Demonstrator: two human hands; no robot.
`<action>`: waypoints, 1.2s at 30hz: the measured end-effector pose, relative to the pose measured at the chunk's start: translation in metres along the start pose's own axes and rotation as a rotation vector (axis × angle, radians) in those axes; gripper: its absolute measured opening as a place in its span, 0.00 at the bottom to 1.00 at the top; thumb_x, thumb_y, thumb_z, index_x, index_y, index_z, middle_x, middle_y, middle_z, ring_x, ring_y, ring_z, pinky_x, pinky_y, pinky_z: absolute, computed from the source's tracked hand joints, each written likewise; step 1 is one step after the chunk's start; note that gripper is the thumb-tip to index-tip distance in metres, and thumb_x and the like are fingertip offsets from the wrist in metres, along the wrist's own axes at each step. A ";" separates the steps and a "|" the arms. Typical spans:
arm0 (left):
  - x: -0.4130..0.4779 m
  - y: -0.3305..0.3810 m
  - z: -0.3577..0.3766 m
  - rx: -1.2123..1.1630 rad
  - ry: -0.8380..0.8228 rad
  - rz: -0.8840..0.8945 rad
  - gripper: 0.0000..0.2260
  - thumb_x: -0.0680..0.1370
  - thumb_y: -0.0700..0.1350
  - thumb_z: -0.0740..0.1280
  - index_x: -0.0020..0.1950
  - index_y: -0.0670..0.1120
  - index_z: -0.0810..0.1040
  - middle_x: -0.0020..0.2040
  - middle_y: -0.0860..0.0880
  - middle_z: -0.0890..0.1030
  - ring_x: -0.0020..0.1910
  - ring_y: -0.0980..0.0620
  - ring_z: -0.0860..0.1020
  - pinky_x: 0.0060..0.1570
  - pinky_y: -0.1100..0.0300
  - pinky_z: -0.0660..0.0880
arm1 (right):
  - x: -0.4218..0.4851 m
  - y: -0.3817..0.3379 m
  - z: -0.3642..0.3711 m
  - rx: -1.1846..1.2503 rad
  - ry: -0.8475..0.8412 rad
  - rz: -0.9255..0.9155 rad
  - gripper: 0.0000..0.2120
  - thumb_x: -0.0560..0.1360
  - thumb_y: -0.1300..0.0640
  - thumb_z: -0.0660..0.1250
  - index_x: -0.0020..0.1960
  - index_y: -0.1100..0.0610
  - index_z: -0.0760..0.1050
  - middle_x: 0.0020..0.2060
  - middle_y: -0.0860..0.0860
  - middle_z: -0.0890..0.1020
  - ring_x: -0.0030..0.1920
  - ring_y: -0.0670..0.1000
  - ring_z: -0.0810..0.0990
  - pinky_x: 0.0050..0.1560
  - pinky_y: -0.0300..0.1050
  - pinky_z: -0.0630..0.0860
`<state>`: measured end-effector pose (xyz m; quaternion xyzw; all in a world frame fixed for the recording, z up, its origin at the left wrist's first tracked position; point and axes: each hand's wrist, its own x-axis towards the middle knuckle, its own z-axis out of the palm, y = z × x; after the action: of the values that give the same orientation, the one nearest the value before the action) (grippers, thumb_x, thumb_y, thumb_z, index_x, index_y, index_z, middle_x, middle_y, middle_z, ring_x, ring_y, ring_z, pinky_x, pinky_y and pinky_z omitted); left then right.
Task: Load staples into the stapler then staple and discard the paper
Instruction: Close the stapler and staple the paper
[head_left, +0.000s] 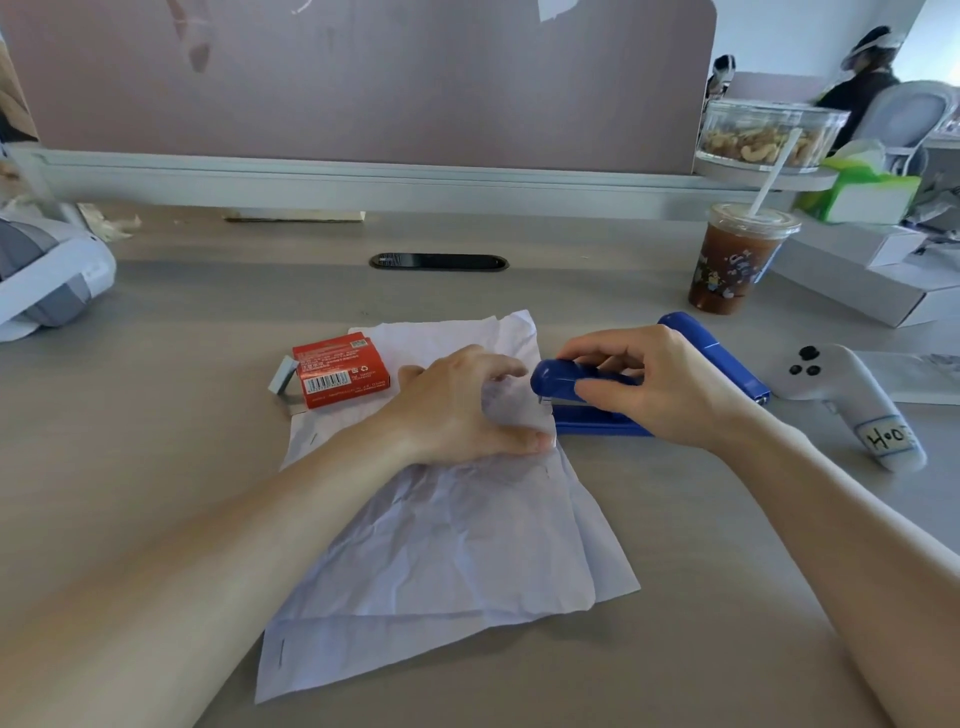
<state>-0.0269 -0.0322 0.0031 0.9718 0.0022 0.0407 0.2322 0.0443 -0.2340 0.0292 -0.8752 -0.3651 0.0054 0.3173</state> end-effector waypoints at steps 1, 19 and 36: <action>0.000 0.000 0.000 0.011 -0.006 -0.004 0.34 0.67 0.69 0.70 0.70 0.59 0.70 0.65 0.58 0.73 0.64 0.55 0.71 0.63 0.47 0.65 | 0.002 -0.003 0.000 0.052 0.008 0.030 0.10 0.75 0.54 0.67 0.54 0.47 0.82 0.46 0.46 0.85 0.47 0.47 0.83 0.54 0.48 0.79; 0.001 -0.004 -0.001 0.161 -0.071 -0.017 0.40 0.66 0.74 0.64 0.73 0.55 0.67 0.72 0.57 0.69 0.70 0.52 0.69 0.65 0.45 0.62 | 0.055 -0.003 0.036 -0.435 -0.223 0.213 0.28 0.66 0.46 0.39 0.55 0.55 0.69 0.54 0.48 0.80 0.56 0.56 0.76 0.59 0.59 0.74; 0.002 -0.007 -0.001 0.147 -0.084 -0.015 0.40 0.65 0.75 0.64 0.71 0.55 0.69 0.71 0.58 0.70 0.68 0.53 0.69 0.65 0.45 0.63 | 0.051 -0.011 0.042 -0.366 -0.208 0.257 0.20 0.69 0.48 0.44 0.50 0.45 0.72 0.51 0.47 0.79 0.51 0.56 0.77 0.58 0.58 0.73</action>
<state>-0.0249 -0.0254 0.0009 0.9870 0.0028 -0.0021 0.1605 0.0648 -0.1728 0.0131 -0.9521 -0.2762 0.0696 0.1109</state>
